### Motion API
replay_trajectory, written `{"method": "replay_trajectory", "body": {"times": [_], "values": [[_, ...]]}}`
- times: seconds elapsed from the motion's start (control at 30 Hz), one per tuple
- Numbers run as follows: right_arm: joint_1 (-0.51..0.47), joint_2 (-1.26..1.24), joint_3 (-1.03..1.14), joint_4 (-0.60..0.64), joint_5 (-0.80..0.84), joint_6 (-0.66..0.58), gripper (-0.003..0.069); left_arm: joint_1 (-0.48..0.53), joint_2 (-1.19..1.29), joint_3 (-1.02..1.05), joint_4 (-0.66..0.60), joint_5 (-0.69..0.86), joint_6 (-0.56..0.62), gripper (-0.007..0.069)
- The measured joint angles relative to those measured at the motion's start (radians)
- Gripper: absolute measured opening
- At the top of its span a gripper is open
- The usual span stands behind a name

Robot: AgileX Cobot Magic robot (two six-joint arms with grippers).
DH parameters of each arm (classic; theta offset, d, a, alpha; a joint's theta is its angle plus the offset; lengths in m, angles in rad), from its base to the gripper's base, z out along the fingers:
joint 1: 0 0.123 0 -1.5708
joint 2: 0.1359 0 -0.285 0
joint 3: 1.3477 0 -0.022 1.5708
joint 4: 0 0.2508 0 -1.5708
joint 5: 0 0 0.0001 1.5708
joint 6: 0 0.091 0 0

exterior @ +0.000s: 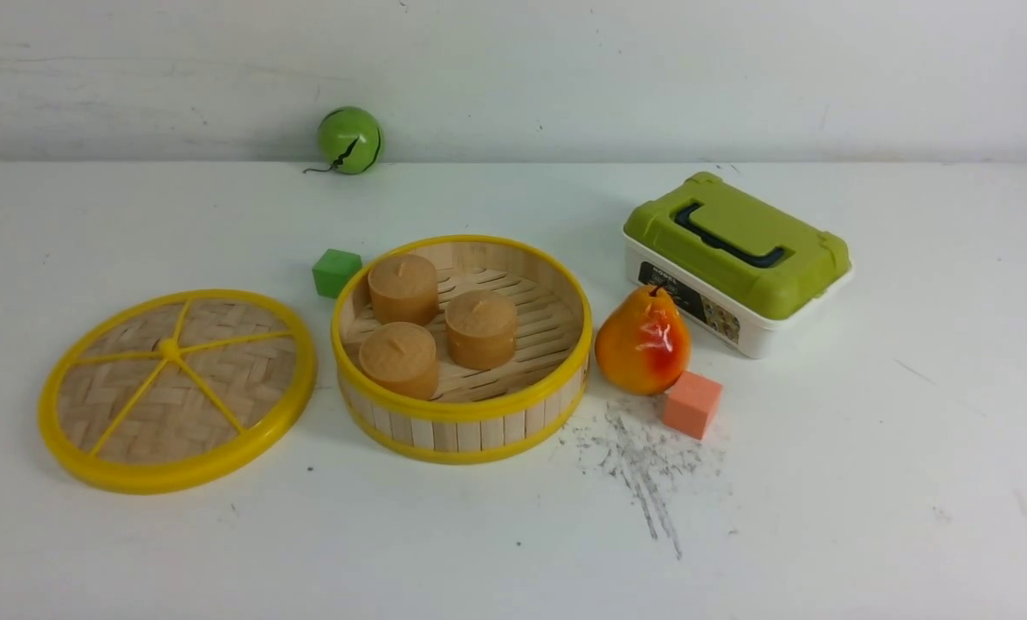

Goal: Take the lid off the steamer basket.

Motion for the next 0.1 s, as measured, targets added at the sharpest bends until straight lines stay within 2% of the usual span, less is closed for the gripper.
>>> {"method": "replay_trajectory", "body": {"times": [0.1], "values": [[0.0, 0.0, 0.0, 0.0, 0.0, 0.0, 0.024, 0.0, 0.0, 0.0, 0.0, 0.0, 0.0, -0.0002]]}}
